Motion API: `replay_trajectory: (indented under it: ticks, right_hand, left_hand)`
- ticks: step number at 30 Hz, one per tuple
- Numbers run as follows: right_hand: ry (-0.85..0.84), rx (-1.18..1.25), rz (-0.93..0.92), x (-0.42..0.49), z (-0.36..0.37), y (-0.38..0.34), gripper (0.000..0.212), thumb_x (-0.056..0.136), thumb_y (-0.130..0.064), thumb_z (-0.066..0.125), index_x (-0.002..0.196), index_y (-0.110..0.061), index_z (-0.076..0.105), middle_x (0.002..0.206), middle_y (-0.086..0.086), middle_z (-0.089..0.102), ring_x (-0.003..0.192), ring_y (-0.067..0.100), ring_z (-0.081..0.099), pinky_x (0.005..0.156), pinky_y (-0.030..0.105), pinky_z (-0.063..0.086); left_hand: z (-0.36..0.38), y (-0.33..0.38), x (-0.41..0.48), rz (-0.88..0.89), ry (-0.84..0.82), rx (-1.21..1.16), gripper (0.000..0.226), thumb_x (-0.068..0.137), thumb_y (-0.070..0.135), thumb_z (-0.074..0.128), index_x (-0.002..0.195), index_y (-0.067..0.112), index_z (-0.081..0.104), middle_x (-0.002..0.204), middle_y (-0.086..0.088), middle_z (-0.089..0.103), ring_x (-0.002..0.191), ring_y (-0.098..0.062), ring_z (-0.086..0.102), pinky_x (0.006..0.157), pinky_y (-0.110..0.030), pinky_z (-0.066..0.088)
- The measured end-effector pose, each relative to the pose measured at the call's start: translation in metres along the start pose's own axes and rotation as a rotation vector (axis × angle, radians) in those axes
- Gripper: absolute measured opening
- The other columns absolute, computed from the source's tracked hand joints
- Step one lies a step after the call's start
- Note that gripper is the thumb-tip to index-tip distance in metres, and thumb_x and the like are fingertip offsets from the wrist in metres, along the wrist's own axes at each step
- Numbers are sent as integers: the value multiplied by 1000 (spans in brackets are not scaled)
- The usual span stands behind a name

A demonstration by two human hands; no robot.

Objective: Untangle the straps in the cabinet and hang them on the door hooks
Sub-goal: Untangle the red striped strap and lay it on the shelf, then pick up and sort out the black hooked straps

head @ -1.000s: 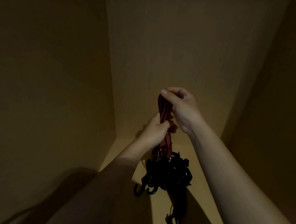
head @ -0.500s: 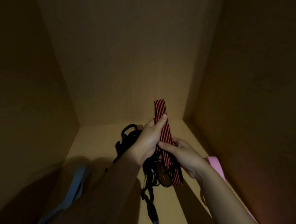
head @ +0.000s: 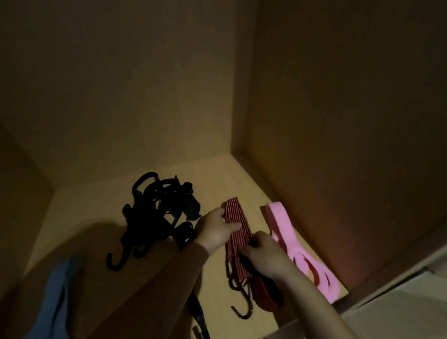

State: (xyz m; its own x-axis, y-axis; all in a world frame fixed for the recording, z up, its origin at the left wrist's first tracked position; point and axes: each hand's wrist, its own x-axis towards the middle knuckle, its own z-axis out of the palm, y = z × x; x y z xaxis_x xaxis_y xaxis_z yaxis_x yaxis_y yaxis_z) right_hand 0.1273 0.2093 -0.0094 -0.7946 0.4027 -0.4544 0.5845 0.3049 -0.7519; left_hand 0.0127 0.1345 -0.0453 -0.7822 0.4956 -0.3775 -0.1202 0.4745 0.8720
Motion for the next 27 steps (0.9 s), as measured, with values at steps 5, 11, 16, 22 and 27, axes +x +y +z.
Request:
replay_trajectory:
  ticks: [5, 11, 16, 22, 27]
  right_hand:
    - [219, -224, -159, 5, 14, -2, 15, 92, -17, 48, 104, -10, 52, 94, 6, 59, 75, 14, 58, 54, 18, 44]
    - [390, -356, -301, 16, 21, -8, 23, 91, -14, 47, 110, -6, 57, 104, 10, 52, 88, 21, 53, 75, 27, 49]
    - [393, -374, -495, 23, 27, -23, 21, 90, -13, 48, 106, -7, 59, 101, 8, 52, 96, 20, 47, 72, 19, 35]
    - [210, -281, -670, 33, 48, -50, 17, 92, -14, 48, 104, -7, 58, 93, 0, 46, 85, 13, 45, 62, 17, 32]
    - [82, -335, -717, 43, 74, -60, 19, 90, -10, 49, 106, -7, 59, 107, 10, 54, 93, 18, 50, 69, 21, 34]
  left_hand:
    - [-2, 0, 2, 79, 50, 203, 45, 76, 32, 69, 113, 9, 59, 107, -8, 68, 95, -26, 65, 86, -44, 54]
    - [-10, 9, -9, 39, 1, 123, 26, 80, 36, 63, 87, 10, 66, 95, -13, 69, 92, -28, 64, 88, -45, 52]
    - [-25, 19, -19, 109, 85, 117, 46, 93, 19, 51, 136, 6, 41, 131, -12, 53, 120, -24, 51, 100, -30, 39]
    - [-65, 8, -41, 378, 433, 160, 26, 89, 6, 52, 114, 6, 61, 109, -11, 63, 98, -16, 58, 82, -18, 43]
    - [-97, -19, -50, 376, 542, 414, 26, 90, 10, 51, 113, 10, 62, 103, -3, 61, 94, -10, 53, 77, -12, 32]
